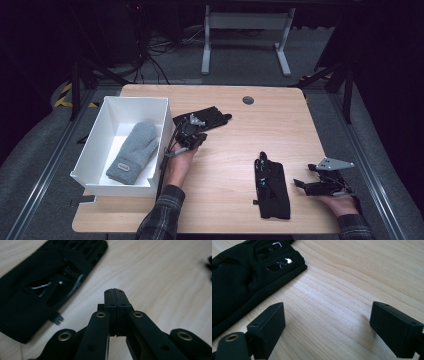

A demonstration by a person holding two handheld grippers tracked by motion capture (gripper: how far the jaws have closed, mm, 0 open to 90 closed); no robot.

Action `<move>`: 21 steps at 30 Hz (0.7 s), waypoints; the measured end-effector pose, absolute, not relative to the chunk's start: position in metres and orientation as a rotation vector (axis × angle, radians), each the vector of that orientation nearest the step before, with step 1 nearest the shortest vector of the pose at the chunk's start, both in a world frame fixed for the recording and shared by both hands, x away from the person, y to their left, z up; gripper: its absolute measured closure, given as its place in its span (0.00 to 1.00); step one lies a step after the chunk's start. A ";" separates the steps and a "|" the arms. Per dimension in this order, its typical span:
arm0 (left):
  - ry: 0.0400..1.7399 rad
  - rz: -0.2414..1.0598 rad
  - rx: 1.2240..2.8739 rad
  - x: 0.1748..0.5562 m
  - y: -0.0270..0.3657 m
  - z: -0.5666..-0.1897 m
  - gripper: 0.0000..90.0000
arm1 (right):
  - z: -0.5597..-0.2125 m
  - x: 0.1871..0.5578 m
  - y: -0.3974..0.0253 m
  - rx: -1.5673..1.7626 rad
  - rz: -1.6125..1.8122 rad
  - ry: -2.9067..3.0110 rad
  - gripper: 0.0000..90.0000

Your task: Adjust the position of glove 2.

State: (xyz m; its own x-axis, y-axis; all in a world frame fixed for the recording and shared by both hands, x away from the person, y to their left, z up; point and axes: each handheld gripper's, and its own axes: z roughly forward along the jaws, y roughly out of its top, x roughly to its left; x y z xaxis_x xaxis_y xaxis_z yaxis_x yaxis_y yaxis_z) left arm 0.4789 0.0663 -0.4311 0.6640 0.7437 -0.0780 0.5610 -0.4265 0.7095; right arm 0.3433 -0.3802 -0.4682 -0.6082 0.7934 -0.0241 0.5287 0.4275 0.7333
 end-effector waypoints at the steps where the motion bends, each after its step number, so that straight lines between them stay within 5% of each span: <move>1: 1.013 0.341 2.156 0.484 0.066 -0.432 1.00 | -0.468 0.343 -0.380 1.130 0.997 2.319 0.15; 21: 1.061 0.394 2.141 0.531 0.061 -0.448 1.00 | -0.468 0.343 -0.380 1.131 0.995 2.318 0.15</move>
State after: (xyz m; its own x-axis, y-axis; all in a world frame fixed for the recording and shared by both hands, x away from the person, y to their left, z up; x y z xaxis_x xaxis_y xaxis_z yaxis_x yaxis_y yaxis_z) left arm 0.5313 0.0611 -0.4484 0.6173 0.7858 -0.0367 0.5710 -0.4155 0.7080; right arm 0.3429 -0.3802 -0.4681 -0.6068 0.7945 -0.0250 0.5291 0.4272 0.7332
